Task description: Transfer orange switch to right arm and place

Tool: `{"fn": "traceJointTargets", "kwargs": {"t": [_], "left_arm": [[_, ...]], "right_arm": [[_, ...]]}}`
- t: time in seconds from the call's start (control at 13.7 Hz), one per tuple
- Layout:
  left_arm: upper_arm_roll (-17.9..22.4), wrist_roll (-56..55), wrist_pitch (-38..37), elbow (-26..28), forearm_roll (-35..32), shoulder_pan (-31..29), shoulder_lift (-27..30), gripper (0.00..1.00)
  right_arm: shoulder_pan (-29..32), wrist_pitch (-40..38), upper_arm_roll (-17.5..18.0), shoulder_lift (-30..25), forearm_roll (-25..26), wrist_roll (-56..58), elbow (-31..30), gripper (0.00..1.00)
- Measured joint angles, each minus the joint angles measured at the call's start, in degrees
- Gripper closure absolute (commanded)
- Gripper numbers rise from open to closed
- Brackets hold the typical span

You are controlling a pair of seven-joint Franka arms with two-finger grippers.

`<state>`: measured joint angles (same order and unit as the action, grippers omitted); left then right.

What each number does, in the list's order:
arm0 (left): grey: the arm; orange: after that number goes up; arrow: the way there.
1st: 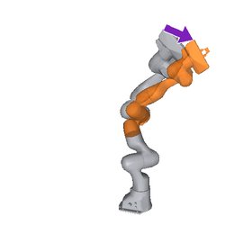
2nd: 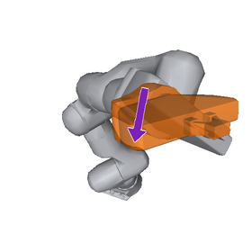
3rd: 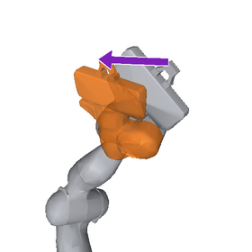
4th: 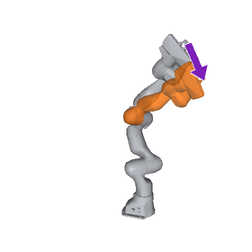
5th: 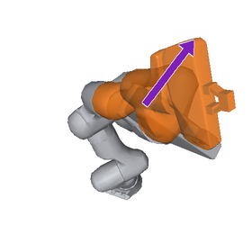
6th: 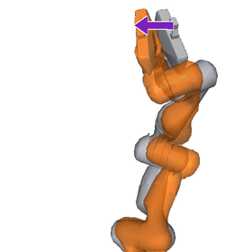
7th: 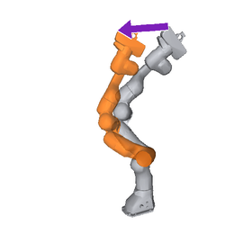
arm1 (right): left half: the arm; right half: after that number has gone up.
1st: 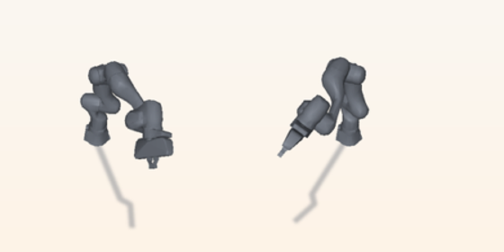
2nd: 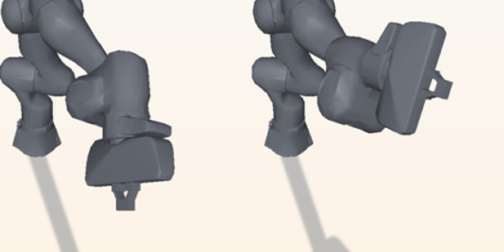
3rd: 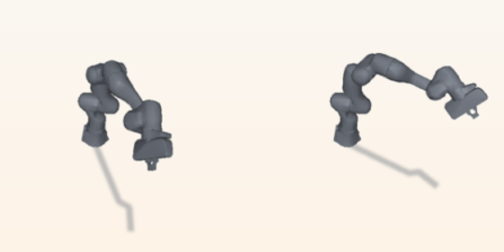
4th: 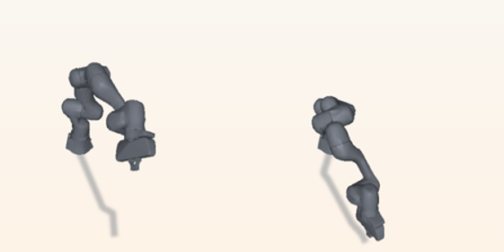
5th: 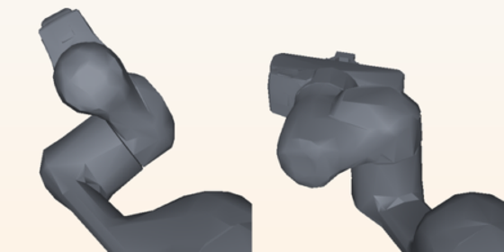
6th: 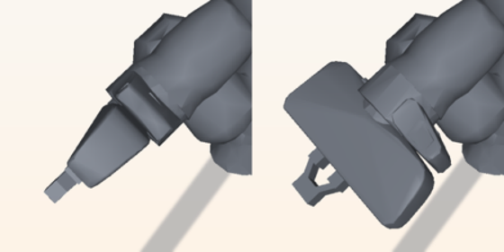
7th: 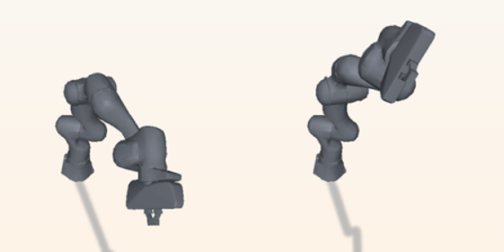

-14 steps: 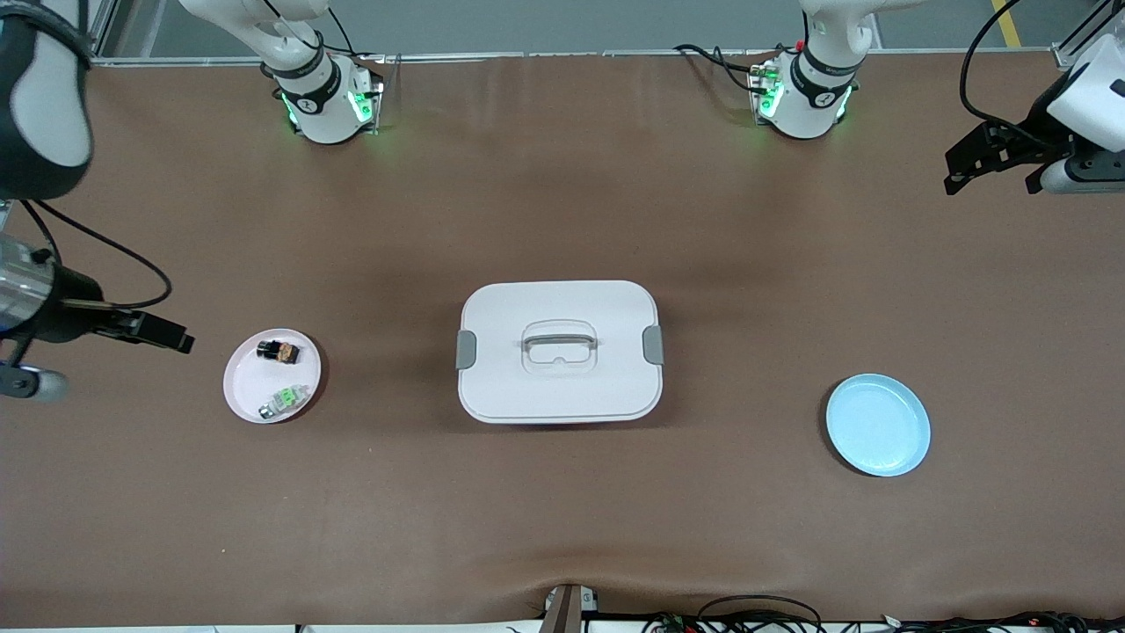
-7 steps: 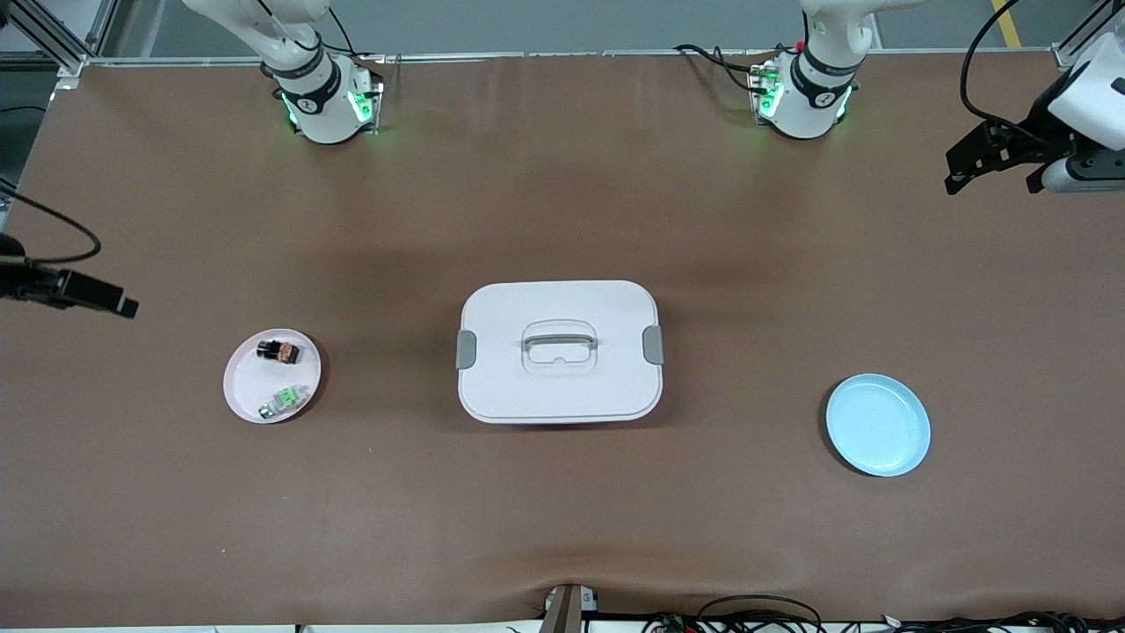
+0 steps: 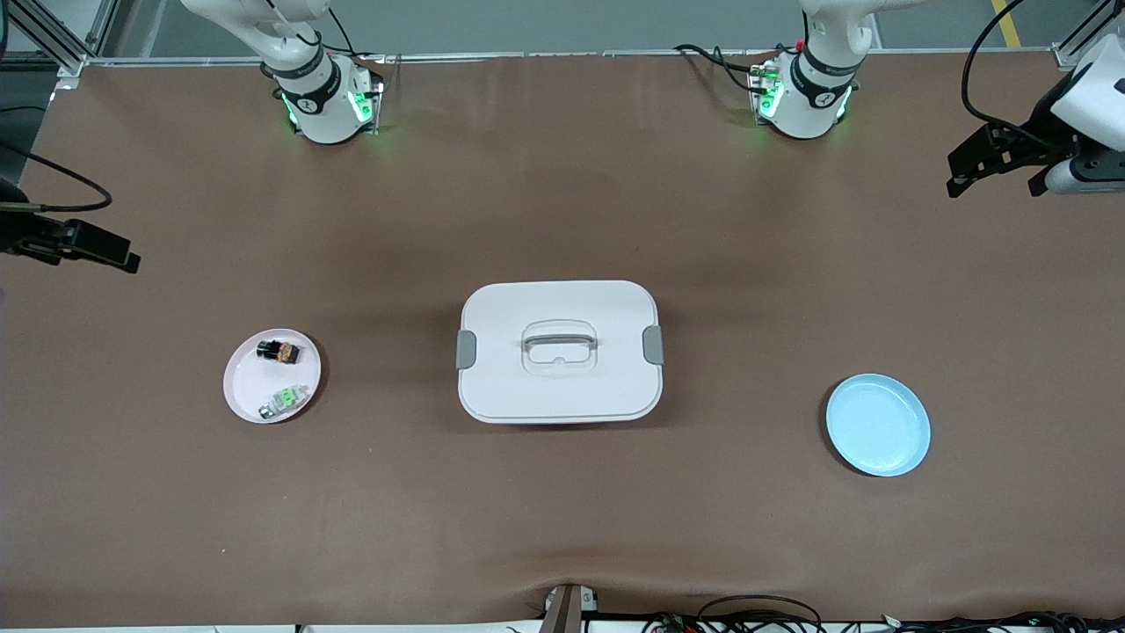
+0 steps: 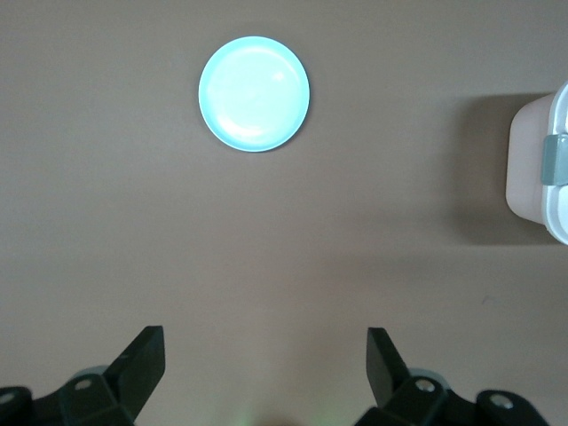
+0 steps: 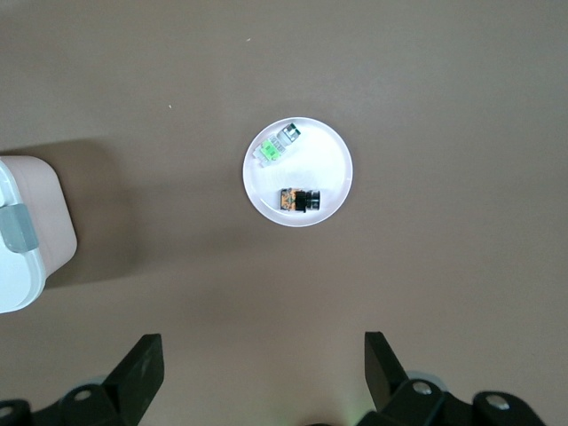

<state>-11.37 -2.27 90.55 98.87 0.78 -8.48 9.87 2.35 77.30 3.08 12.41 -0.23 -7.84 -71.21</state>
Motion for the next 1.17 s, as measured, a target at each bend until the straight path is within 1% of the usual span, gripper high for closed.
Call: {"fn": "traceJointTargets", "kwargs": {"t": [0.15, 0.29, 0.51, 0.66, 0.8, 0.95, 1.17], "left_arm": [[0.08, 0.00, 0.25, -1.16, 0.00, -0.10, -0.79, 0.00], [0.14, 0.00, 0.26, -2.05, 0.00, -0.19, -1.66, 0.00], [0.16, 0.00, 0.29, -3.50, 0.00, -0.21, -2.95, 0.00], [0.16, 0.00, 0.29, -4.01, 0.00, -0.21, -3.52, 0.00], [0.16, 0.00, 0.29, -4.16, 0.00, -0.21, -3.75, 0.00], [0.16, 0.00, 0.29, -4.26, 0.00, -0.20, -3.88, 0.00], [0.16, 0.00, 0.29, -4.26, 0.00, -0.20, -4.16, 0.00]], "right_arm": [[0.23, 0.02, -0.22, -0.36, -1.04, -0.25, -1.16, 0.00], [1.65, 1.69, -0.51, -1.78, -3.20, -0.18, -3.88, 0.00], [2.01, 7.42, -0.35, -6.36, -4.02, -0.11, -11.13, 0.00], [1.48, 9.59, 0.01, -9.53, -4.01, -0.11, -15.55, 0.00], [0.63, 10.36, 0.09, -11.00, -3.34, -0.08, -17.21, 0.00], [-0.94, 10.54, 0.14, -11.24, -1.91, -0.06, -17.43, 0.00], [-1.84, 10.54, 0.03, -11.24, -1.32, -0.10, -17.67, 0.00]]}}
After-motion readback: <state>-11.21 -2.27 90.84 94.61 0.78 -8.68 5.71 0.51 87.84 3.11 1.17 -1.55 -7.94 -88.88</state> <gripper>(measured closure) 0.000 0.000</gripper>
